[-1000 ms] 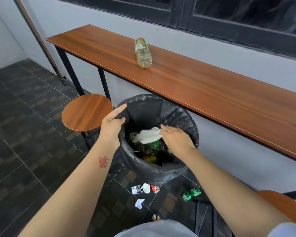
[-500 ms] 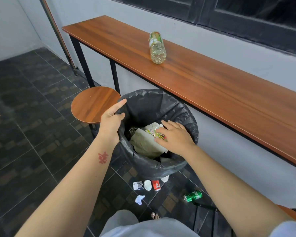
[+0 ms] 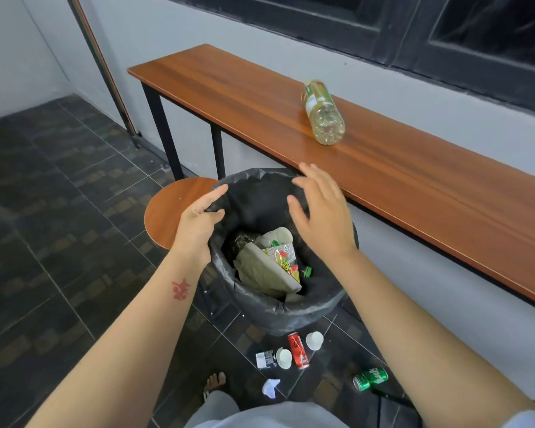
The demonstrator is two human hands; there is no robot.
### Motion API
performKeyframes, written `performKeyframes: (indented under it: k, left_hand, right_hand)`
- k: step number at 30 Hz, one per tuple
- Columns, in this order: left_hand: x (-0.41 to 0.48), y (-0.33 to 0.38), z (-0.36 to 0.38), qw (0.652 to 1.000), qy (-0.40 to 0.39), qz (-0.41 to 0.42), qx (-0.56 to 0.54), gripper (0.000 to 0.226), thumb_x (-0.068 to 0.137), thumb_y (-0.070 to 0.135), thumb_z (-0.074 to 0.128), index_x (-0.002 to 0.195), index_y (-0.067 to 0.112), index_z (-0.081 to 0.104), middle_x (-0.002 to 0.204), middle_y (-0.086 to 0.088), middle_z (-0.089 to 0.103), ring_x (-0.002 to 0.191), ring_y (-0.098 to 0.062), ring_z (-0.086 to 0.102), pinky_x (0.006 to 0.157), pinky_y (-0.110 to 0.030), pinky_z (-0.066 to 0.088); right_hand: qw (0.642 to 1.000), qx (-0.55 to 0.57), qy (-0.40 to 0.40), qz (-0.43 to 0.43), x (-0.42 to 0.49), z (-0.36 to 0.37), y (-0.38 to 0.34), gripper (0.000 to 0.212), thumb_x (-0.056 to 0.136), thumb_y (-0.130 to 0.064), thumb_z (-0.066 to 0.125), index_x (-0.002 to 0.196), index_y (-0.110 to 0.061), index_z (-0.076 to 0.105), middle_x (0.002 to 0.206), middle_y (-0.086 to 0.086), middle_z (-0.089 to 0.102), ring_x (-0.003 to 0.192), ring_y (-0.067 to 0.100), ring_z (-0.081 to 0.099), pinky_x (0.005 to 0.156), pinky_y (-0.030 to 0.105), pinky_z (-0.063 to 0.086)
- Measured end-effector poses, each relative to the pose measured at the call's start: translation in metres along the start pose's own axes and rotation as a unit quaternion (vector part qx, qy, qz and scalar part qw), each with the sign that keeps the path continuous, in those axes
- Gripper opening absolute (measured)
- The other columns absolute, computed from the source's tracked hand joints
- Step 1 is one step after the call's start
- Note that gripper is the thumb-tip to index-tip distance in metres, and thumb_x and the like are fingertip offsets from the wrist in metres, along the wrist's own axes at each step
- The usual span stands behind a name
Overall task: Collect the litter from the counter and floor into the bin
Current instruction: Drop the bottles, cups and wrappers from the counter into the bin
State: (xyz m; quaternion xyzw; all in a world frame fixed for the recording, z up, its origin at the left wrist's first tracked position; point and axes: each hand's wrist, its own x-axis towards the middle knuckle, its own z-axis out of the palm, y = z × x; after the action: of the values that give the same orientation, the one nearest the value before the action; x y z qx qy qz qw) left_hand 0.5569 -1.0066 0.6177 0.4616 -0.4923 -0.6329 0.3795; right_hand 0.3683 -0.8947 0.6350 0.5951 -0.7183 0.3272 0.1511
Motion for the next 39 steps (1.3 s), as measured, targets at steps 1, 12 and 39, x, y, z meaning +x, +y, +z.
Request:
performKeyframes:
  k: [1,12,39]
  left_hand:
    - [0.010,0.003,-0.007,1.000,-0.008,0.000,0.005,0.052,0.093,-0.003,0.055,0.103,0.045,0.074,0.129,0.020,0.057,0.128,-0.014,0.045,0.087,-0.018,0.040]
    - [0.097,0.015,-0.059,0.995,-0.086,-0.046,0.007,0.049,0.096,0.000,0.051,0.112,0.041,0.072,0.132,0.009,0.060,0.126,-0.023,0.051,0.104,-0.047,0.043]
    - [0.123,0.012,-0.068,0.990,-0.067,-0.001,0.123,0.045,0.100,0.015,0.051,0.122,0.054,0.059,0.139,0.014,0.052,0.125,-0.016,0.049,0.097,-0.038,0.045]
  right_hand:
    - [0.999,-0.003,0.028,0.022,0.013,0.003,-0.002,0.032,0.097,-0.025,0.054,0.122,-0.006,0.061,0.143,0.010,0.050,0.138,0.025,0.040,0.116,0.040,0.029]
    - [0.957,-0.125,0.012,0.260,0.120,0.042,0.023,0.064,0.096,-0.041,0.050,0.151,-0.017,0.026,0.161,0.017,0.009,0.148,0.034,0.010,0.119,0.044,0.016]
    - [0.986,0.057,0.094,0.127,0.054,0.052,-0.026,0.053,0.088,-0.015,0.064,0.139,-0.015,0.051,0.132,0.017,0.045,0.123,0.029,0.044,0.106,0.041,0.038]
